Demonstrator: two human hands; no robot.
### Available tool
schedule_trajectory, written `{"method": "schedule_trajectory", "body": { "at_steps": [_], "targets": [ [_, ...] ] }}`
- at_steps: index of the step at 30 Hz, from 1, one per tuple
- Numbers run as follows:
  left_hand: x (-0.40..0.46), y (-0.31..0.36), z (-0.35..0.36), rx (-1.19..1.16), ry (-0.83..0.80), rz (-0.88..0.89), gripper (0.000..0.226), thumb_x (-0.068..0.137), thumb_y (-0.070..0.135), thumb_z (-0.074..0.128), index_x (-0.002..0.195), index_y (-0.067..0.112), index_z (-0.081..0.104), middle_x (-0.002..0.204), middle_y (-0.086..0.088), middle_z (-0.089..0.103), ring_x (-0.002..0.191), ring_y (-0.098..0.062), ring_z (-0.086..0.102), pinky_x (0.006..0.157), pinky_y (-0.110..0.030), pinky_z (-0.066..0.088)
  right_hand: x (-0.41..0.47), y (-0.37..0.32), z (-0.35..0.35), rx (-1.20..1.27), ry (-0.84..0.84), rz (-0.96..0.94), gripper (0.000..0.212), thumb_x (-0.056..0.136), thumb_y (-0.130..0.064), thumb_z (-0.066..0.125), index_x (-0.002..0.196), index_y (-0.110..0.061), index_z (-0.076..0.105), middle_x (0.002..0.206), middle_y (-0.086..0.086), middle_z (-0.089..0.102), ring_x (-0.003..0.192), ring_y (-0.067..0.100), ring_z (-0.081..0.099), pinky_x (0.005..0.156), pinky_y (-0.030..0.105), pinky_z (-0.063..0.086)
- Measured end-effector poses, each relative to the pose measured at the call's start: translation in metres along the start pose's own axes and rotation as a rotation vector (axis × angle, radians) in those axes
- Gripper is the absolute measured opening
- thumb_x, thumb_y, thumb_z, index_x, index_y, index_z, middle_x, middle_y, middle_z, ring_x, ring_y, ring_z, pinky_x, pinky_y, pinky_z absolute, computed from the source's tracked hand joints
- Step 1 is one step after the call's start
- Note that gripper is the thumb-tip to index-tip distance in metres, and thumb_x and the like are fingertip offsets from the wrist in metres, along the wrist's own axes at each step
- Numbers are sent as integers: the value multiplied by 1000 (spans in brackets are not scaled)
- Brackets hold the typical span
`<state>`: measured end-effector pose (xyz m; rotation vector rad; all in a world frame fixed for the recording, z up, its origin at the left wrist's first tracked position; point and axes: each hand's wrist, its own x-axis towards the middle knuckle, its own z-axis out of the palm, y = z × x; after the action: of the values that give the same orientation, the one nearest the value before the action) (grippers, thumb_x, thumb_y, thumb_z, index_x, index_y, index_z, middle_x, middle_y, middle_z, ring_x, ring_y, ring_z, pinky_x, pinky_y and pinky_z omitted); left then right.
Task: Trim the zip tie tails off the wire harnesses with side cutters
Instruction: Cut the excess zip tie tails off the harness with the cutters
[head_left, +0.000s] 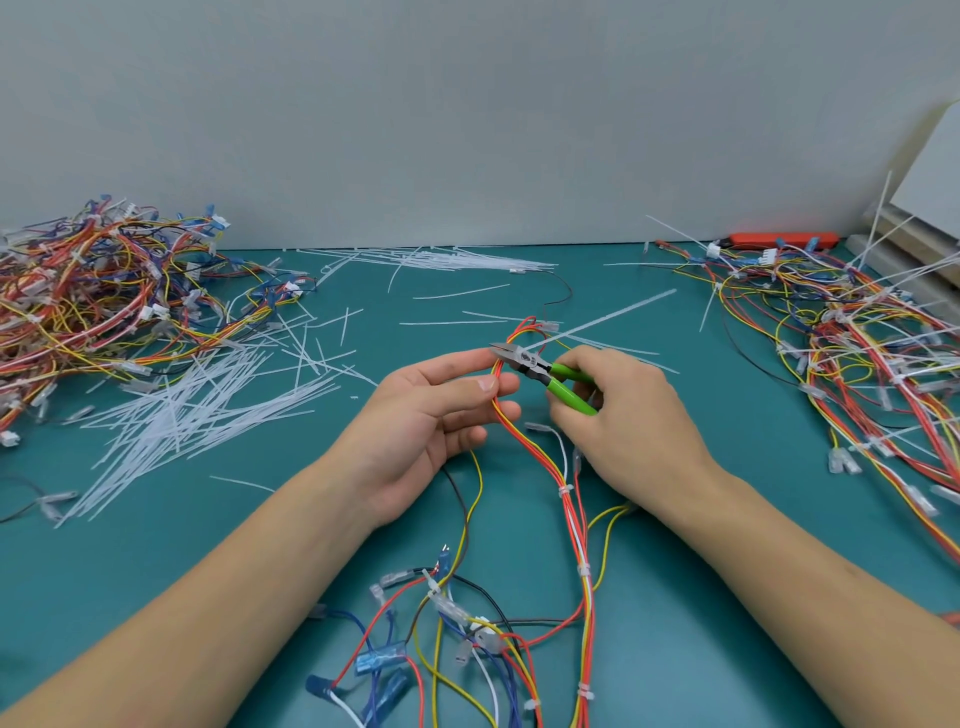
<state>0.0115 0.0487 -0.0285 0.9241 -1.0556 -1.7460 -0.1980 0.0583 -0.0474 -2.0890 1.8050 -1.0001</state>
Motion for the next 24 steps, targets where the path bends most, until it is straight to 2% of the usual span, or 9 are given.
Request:
{"method": "schedule_trajectory", "body": {
  "at_steps": [4, 9, 13, 20, 24],
  "targets": [
    [0, 0, 0, 2, -4, -5, 48, 79, 17, 76, 125, 13, 68, 111, -8, 78, 88, -19, 77, 58, -19, 55, 1, 1, -1, 2, 3, 34, 12, 88, -25, 65, 90, -37, 62, 76, -7, 60, 75, 15, 56, 68, 38, 51],
    [0, 0, 1, -2, 9, -5, 48, 79, 17, 76, 126, 12, 67, 109, -8, 78, 87, -20, 77, 57, -19, 54, 1, -3, -1, -51, 10, 24, 15, 92, -29, 60, 99, -42, 57, 73, -7, 59, 72, 21, 57, 63, 38, 52],
    [-1, 0, 2, -1, 18, -1, 48, 81, 16, 76, 128, 10, 67, 108, -9, 78, 87, -20, 77, 57, -20, 54, 1, -4, -1, -73, 6, 22, 12, 95, -30, 58, 99, -41, 56, 72, -7, 57, 73, 22, 55, 63, 38, 51],
    [-2, 0, 4, -16, 59, 26, 49, 72, 22, 81, 118, 11, 70, 101, -11, 78, 82, -22, 77, 54, -20, 53, -1, -6, -1, -46, -10, 16, 13, 95, -26, 59, 102, -36, 62, 80, -5, 60, 77, 22, 57, 67, 40, 53],
    [-2, 0, 4, -5, 66, 29, 43, 73, 20, 80, 114, 11, 72, 102, -11, 78, 82, -20, 77, 55, -19, 53, -2, -6, -3, -31, -3, -10, 15, 92, -26, 65, 102, -37, 68, 80, -9, 56, 81, 17, 55, 77, 42, 51]
  ]
}}
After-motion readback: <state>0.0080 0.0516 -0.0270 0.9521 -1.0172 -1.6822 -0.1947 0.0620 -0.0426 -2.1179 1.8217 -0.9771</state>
